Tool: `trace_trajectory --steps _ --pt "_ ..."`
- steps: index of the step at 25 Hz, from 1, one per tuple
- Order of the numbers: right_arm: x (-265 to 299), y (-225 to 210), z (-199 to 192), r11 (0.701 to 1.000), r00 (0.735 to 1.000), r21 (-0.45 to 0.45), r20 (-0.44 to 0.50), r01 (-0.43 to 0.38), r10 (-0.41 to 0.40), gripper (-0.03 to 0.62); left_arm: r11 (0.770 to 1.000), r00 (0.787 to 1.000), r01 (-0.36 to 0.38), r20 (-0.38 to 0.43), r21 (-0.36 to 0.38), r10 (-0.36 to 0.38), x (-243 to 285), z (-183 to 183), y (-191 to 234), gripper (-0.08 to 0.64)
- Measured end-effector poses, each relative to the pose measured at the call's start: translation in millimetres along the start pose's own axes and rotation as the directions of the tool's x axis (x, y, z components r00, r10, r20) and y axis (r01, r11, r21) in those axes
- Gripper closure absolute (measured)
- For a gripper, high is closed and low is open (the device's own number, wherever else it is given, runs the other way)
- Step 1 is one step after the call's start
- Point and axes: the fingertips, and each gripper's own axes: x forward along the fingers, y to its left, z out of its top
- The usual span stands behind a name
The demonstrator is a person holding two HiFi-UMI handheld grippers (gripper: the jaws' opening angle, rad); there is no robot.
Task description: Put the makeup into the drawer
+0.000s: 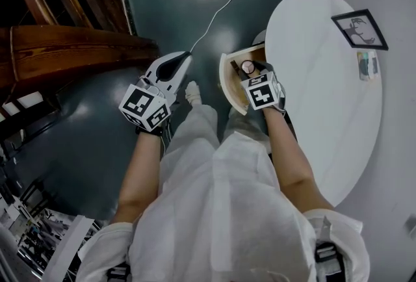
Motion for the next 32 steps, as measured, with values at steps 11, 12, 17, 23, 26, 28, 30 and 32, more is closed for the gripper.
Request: trace_trajectory --steps 11,12,17,23,26,28,30,32 --pt "21 7 14 0.998 0.998 0.013 -0.002 0.067 -0.067 0.382 0.999 1.0 0.017 -0.017 -0.029 -0.017 11 -15 9 0.54" --pt "23 7 12 0.997 0.998 0.029 -0.004 0.064 -0.064 0.382 0.999 1.0 0.02 -0.019 -0.032 -0.021 12 -16 9 0.54" --pt "43 5 -7 0.995 0.997 0.072 -0.036 0.065 -0.063 0.382 0.999 0.999 0.032 -0.029 -0.037 -0.034 18 -21 12 0.54" --pt "74 -2 -40 0.992 0.995 0.101 -0.078 0.074 -0.066 0.382 0.998 0.998 0.034 -0.047 -0.045 -0.036 22 -32 20 0.54" --pt "87 -12 -52 0.989 0.995 0.124 -0.075 0.081 -0.072 0.382 0.998 0.998 0.037 -0.053 -0.051 -0.04 25 -37 22 0.54" --pt "96 -20 -59 0.986 0.995 0.142 -0.064 0.088 -0.08 0.382 0.998 0.997 0.039 -0.06 -0.052 -0.043 26 -41 22 0.54" --pt "106 -26 -64 0.987 0.995 0.134 -0.058 0.094 -0.087 0.382 0.998 0.997 0.043 -0.069 -0.052 -0.046 26 -46 22 0.54" --pt "117 -31 -69 0.988 0.994 0.119 -0.065 0.096 -0.089 0.382 0.998 0.996 0.043 -0.075 -0.055 -0.047 26 -50 24 0.54"
